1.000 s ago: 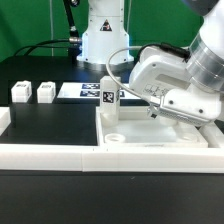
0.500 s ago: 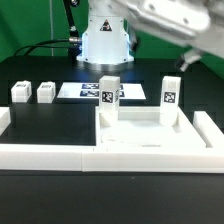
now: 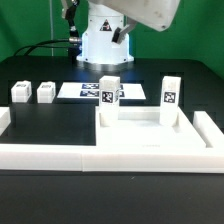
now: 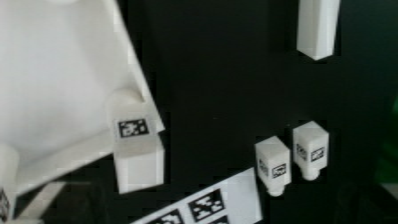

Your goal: Assemble square table

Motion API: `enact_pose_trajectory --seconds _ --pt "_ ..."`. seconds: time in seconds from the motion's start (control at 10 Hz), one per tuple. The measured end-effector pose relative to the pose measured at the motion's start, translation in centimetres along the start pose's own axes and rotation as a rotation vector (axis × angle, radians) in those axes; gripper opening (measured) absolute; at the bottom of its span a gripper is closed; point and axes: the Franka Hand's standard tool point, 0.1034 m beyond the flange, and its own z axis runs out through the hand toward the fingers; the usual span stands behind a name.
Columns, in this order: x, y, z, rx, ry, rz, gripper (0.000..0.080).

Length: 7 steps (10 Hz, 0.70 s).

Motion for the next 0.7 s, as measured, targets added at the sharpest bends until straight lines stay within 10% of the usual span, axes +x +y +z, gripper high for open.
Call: enact_pose_trajectory --seconds 0.4,0.7 --pt "0.3 -0.2 0.1 -0.003 0.021 0.263 0.0649" --pt "2.0 -5.4 0.9 0.005 0.109 0.616 0.0649"
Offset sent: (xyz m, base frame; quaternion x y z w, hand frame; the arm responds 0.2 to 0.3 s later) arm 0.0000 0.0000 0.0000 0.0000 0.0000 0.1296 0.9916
